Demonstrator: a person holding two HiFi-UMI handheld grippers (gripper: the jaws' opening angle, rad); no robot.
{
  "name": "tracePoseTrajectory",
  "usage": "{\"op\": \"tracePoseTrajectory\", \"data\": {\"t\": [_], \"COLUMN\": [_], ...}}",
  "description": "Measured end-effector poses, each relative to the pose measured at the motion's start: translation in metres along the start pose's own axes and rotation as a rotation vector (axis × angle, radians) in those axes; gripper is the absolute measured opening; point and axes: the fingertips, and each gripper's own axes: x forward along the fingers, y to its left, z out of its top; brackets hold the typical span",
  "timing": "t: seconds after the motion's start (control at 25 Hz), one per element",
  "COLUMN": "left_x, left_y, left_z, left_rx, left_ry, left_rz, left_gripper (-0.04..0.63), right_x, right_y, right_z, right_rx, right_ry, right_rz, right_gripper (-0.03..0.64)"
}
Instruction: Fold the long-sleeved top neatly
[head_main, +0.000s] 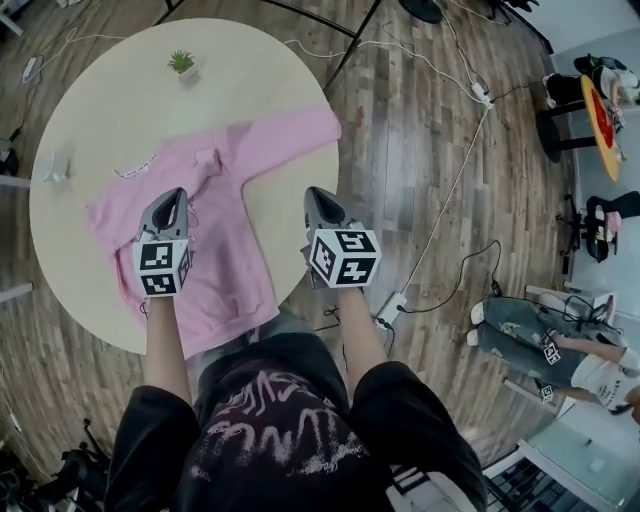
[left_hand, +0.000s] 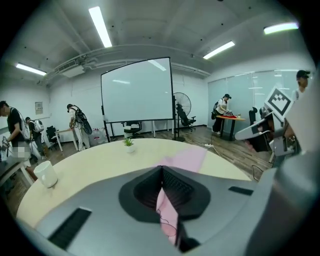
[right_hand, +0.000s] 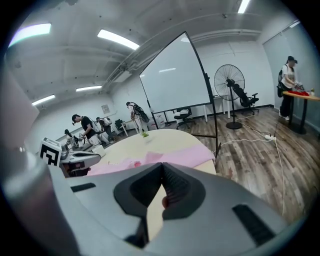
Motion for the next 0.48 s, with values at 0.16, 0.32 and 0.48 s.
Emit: {"op": "tracePoseTrajectory", "data": {"t": [0.16,0.32,0.48], "left_x": [-0.024,-0.050,-0.072], "left_y": [0.008,0.014,0.016], "left_z": [0.005,0.006,0.009], "left_rx": [-0.026,-0.033,-0.051], "left_ry": [-0.043,-0.074,-0.118], "left_rz": [0.010,0.008,-0.012], "left_gripper": [0.011,0.011,0.011], "right_x": [-0.009,-0.026,-0.048], "right_y": [0.006,0.019,0.032], "right_z": [0.014,0.022,0.025], "right_rx": [0.015,-0.006,-0.014], "right_ry": [-0.035,-0.058,-0.085], "right_rz": [-0.016,-0.036,-0.067], "right_gripper": [0.005,0.005,0.005]}}
